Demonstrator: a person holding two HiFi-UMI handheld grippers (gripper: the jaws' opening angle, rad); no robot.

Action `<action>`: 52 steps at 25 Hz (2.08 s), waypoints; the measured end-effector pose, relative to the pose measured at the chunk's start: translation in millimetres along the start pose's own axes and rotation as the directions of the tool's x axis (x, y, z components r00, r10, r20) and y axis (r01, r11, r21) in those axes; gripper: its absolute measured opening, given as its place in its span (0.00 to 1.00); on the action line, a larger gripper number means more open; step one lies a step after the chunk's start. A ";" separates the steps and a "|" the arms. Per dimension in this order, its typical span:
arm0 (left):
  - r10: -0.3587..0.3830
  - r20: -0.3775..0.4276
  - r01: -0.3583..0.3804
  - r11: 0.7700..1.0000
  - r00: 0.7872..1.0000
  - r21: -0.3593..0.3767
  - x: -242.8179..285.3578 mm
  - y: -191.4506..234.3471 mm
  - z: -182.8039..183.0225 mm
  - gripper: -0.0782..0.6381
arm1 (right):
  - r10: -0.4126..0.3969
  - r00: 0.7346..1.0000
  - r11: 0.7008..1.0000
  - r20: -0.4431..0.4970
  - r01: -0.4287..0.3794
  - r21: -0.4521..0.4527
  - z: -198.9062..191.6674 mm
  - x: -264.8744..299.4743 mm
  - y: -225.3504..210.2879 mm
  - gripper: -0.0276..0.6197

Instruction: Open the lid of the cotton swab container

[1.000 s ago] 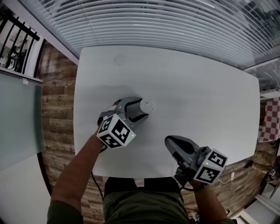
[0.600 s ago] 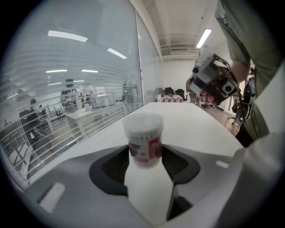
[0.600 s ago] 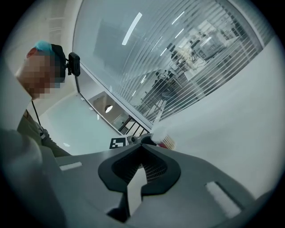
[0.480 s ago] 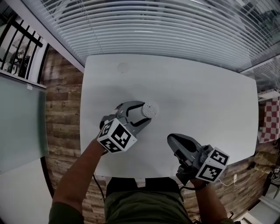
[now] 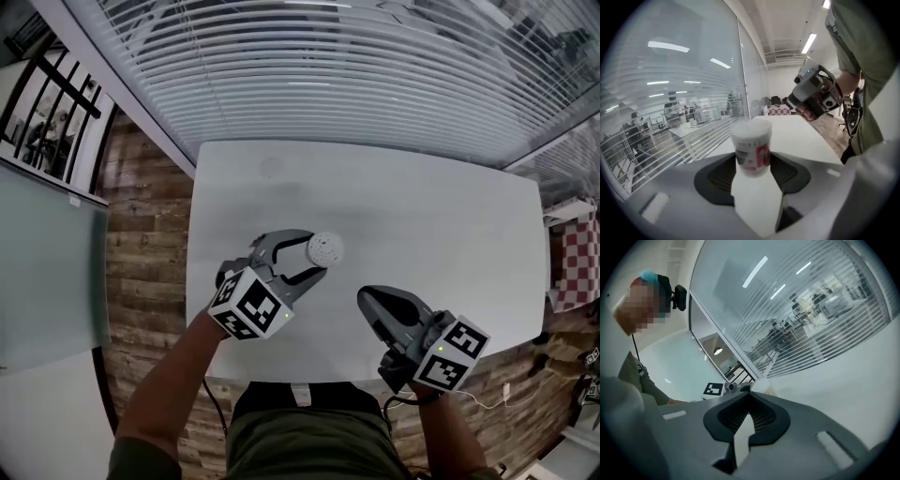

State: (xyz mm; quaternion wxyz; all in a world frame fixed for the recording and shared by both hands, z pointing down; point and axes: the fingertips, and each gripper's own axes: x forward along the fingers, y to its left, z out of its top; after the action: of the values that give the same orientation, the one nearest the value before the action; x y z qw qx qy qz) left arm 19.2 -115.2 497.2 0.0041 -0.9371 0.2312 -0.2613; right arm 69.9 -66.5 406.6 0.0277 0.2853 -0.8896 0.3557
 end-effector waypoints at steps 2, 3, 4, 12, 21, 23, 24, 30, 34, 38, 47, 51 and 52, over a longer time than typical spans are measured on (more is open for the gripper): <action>-0.004 0.004 0.004 1.000 1.000 0.007 -4.4 -0.3 9.8 0.44 | 0.003 1.000 1.000 0.012 -0.003 -0.017 9.8 -2.4 4.1 0.06; -0.005 0.005 0.005 1.000 1.000 0.012 -7.3 -0.4 14.7 0.44 | 0.004 1.000 1.000 0.017 -0.003 -0.026 14.8 -3.3 6.3 0.06; -0.007 0.007 0.007 1.000 1.000 0.016 -10.6 -0.6 19.4 0.44 | 0.004 1.000 0.999 0.023 -0.003 -0.035 19.5 -3.8 8.5 0.06; -0.020 0.005 0.020 0.999 1.000 0.028 -39.5 -9.5 52.9 0.43 | 0.035 0.998 0.982 0.047 -0.026 -0.185 56.4 -5.7 37.0 0.06; -0.017 0.009 0.017 1.000 1.000 0.016 -69.9 -11.5 83.7 0.43 | 0.056 0.998 0.909 -0.009 -0.055 -0.414 84.6 -0.6 78.6 0.06; -0.014 0.008 0.014 1.000 1.000 0.011 -74.2 -9.1 89.6 0.43 | 0.057 0.998 0.896 -0.023 -0.061 -0.440 91.4 0.5 83.2 0.06; -0.012 0.007 0.012 1.000 1.000 0.006 -76.7 -8.5 91.4 0.43 | 0.056 0.998 0.887 -0.034 -0.065 -0.457 93.5 1.2 86.1 0.07; 0.003 0.007 -0.003 1.000 1.000 -0.005 -89.4 -10.5 97.7 0.43 | 0.036 0.991 0.799 -0.127 -0.105 -0.593 94.0 9.1 105.6 0.17; 0.004 0.010 -0.004 1.000 1.000 -0.005 -96.1 -14.2 99.8 0.43 | 0.049 0.975 0.734 -0.218 -0.183 -0.654 89.2 15.8 123.8 0.29; 0.007 0.016 -0.007 1.000 1.000 -0.003 -101.8 -19.6 102.0 0.43 | 0.002 0.937 0.646 -0.350 -0.268 -0.715 78.5 22.3 135.8 0.39; 0.007 0.001 -0.007 1.000 1.000 0.014 -111.0 -26.4 100.7 0.43 | -0.095 0.848 0.545 -0.522 -0.395 -0.740 52.3 44.5 134.1 0.48; 0.009 -0.004 -0.009 1.000 1.000 0.014 -114.1 -27.5 95.5 0.43 | -0.120 0.806 0.544 -0.579 -0.434 -0.718 43.2 51.2 129.5 0.48; 0.011 -0.005 -0.010 1.000 1.000 0.015 -114.6 -28.0 93.9 0.43 | -0.124 0.795 0.547 -0.594 -0.445 -0.709 40.2 52.3 128.2 0.48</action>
State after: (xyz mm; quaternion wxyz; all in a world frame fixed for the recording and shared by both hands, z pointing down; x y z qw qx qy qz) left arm -9.2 -50.8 363.8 0.0118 -0.9351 0.2342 -0.2656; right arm -35.2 -43.2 310.7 0.3926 0.0273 -0.9188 -0.0311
